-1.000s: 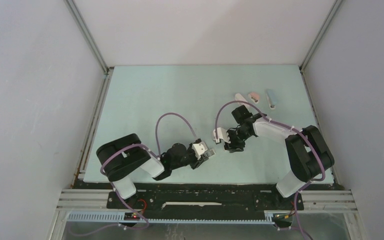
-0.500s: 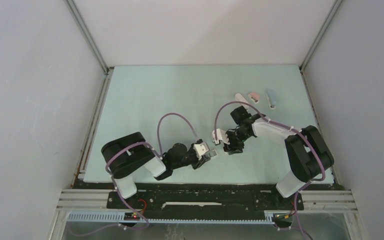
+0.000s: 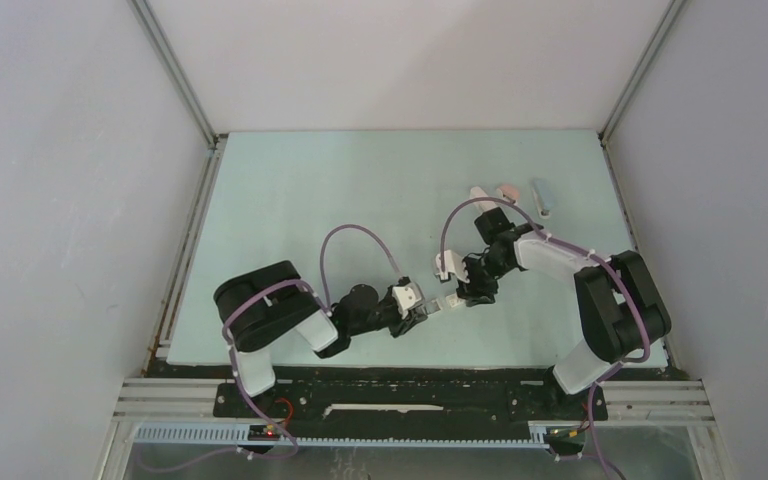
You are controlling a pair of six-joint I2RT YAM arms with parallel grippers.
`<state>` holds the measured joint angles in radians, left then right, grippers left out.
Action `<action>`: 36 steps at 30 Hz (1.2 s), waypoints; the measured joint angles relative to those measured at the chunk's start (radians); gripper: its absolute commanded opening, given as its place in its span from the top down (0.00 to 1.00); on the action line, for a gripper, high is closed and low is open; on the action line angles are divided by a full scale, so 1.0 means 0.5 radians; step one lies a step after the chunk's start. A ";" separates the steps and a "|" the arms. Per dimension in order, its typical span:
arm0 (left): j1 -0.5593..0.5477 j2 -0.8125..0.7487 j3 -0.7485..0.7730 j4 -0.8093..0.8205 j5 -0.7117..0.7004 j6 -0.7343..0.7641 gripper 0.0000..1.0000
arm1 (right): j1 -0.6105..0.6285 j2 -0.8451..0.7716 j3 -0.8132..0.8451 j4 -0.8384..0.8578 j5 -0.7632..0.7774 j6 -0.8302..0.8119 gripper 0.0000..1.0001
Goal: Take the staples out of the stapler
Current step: Close the staple box at the center of the board.
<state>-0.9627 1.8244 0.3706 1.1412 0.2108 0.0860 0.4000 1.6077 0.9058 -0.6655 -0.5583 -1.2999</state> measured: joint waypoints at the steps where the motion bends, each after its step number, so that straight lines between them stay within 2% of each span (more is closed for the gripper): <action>1: 0.000 0.005 0.004 0.002 0.005 -0.001 0.61 | 0.005 0.001 0.000 0.000 0.001 -0.002 0.44; 12: -0.005 0.072 0.029 0.084 0.004 -0.041 0.62 | 0.053 0.009 0.000 0.001 0.037 -0.009 0.54; 36: -0.051 0.154 0.038 0.219 -0.093 -0.092 0.63 | 0.122 0.010 0.000 0.002 0.064 -0.008 0.56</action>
<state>-0.9882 1.9015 0.3897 1.2507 0.1642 0.0402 0.4610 1.6127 0.9058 -0.6643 -0.5262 -1.3041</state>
